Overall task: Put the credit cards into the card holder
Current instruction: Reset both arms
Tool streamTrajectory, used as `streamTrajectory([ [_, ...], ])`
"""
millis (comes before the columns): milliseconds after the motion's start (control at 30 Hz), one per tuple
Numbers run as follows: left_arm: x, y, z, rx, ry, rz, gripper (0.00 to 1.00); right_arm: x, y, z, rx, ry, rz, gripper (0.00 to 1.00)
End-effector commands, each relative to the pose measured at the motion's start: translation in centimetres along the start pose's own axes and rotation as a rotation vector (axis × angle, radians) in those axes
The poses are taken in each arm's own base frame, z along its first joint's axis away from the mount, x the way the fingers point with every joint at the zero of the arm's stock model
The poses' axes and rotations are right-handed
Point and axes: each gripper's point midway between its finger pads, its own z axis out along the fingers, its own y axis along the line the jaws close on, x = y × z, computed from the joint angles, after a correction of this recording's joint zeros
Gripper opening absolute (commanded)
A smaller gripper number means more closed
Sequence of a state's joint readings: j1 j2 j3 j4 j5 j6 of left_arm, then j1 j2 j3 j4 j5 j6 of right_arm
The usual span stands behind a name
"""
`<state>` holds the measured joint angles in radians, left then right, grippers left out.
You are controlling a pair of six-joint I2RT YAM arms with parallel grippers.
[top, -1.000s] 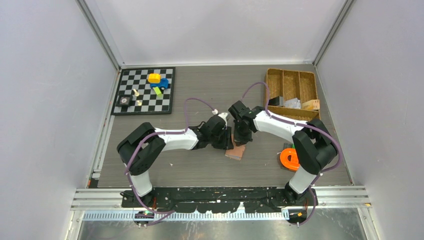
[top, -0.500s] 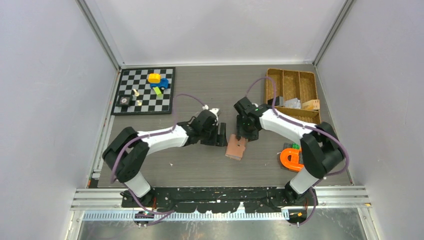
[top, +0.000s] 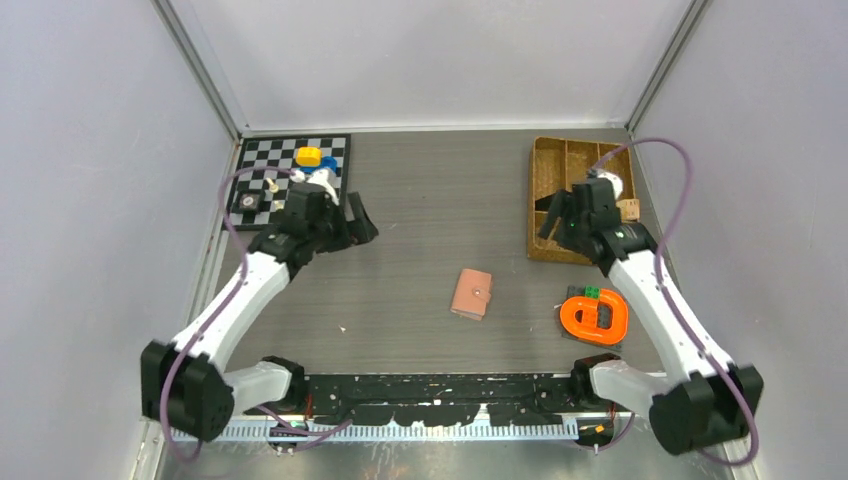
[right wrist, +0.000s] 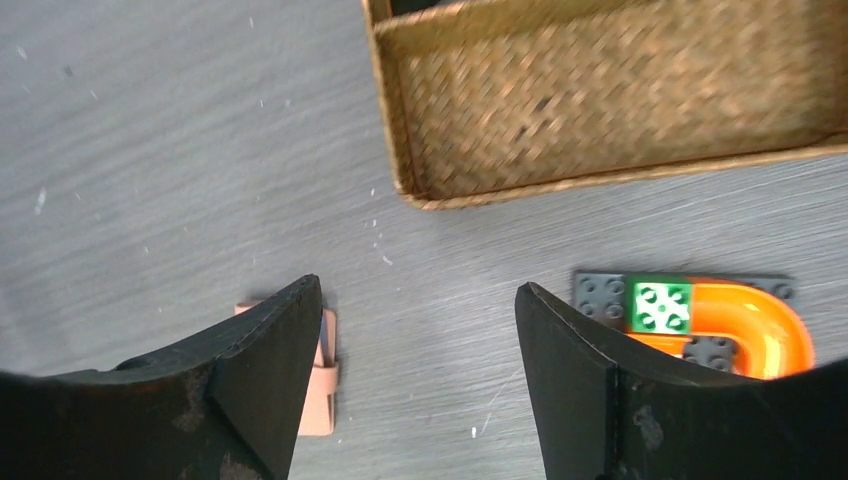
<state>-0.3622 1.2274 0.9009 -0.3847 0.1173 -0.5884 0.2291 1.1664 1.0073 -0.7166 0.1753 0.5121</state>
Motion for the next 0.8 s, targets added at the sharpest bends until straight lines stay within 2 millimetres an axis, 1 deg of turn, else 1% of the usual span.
streamTrajectory([
  [0, -5.0, 1.4, -7.7, -0.126, -0.201, 0.129, 0.91, -4.5, -1.8, -3.6, 0.009, -0.282, 0.005, 0.76],
  [67, -6.4, 2.1, -11.1, -0.185, -0.296, 0.167, 0.98, -5.1, -2.3, -4.8, 0.003, -0.357, 0.017, 0.76],
  [100, -6.8, 2.3, -12.6, -0.202, -0.335, 0.183, 0.99, -5.3, -2.5, -5.4, -0.003, -0.389, 0.026, 0.76],
  [133, -7.1, 2.7, -13.8, -0.223, -0.365, 0.196, 0.99, -5.5, -2.7, -5.8, -0.009, -0.419, 0.034, 0.76],
  [200, -6.9, 3.2, -15.9, -0.241, -0.415, 0.217, 1.0, -5.4, -2.9, -6.3, -0.022, -0.454, 0.048, 0.75],
  [233, -6.6, 3.7, -16.3, -0.256, -0.427, 0.224, 1.0, -5.4, -3.0, -6.4, -0.025, -0.465, 0.053, 0.75],
  [267, -6.2, 4.2, -16.6, -0.269, -0.439, 0.228, 1.0, -5.2, -3.1, -6.4, -0.03, -0.471, 0.057, 0.75],
  [300, -5.7, 4.9, -16.5, -0.284, -0.439, 0.233, 1.0, -5.2, -3.1, -6.4, -0.032, -0.473, 0.059, 0.75],
  [400, -4.9, 5.6, -16.6, -0.296, -0.445, 0.245, 1.0, -5.2, -3.0, -6.4, -0.036, -0.474, 0.06, 0.75],
  [767, -4.7, 5.8, -16.4, -0.295, -0.449, 0.257, 1.0, -5.6, -3.0, -6.8, -0.036, -0.488, 0.059, 0.75],
])
